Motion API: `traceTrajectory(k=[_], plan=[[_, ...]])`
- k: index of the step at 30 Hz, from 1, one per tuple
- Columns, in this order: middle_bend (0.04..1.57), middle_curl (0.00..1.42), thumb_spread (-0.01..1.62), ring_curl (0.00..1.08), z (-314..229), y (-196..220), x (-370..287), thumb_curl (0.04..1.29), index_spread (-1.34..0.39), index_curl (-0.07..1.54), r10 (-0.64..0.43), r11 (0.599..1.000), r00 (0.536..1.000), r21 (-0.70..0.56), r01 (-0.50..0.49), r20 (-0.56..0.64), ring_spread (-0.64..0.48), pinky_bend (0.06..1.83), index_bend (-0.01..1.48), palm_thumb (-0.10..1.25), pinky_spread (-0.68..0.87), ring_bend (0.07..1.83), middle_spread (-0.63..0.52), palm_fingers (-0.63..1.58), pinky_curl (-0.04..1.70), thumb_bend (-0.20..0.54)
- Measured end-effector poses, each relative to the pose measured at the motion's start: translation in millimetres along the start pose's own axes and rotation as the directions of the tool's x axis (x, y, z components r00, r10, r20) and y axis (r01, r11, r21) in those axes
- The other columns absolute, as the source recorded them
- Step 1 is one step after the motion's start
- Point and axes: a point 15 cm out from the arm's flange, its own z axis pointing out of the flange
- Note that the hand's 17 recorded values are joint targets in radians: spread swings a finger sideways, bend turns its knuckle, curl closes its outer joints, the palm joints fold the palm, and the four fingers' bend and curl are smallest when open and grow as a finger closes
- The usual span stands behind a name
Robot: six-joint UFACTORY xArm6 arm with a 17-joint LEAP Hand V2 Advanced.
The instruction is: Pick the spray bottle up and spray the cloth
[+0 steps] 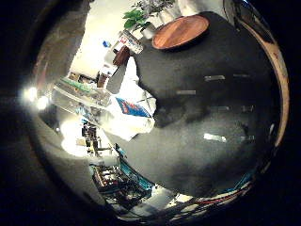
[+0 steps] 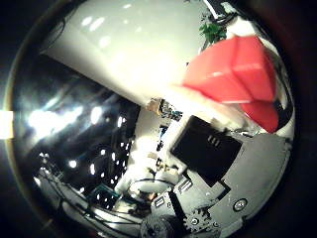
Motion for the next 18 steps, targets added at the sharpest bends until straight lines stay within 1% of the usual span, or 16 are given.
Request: traceTrajectory(k=[12, 18], plan=[[1.14, 1.04, 1.26, 0.82, -6, -3, -22, 0.4, -0.26, 0.88, -0.031, 0.999, 0.999, 0.017, 0.032, -0.028, -0.25, 0.99, 1.08, 0.74, -0.3, 1.32, -0.23, 1.06, 1.28, -0.013], [1.14, 1.04, 1.26, 0.83, -6, -4, -29, 0.4, -0.26, 0.87, -0.038, 0.999, 0.999, 0.017, 0.039, -0.034, -0.25, 1.02, 1.08, 0.74, -0.3, 1.31, -0.23, 1.08, 1.28, -0.013]])
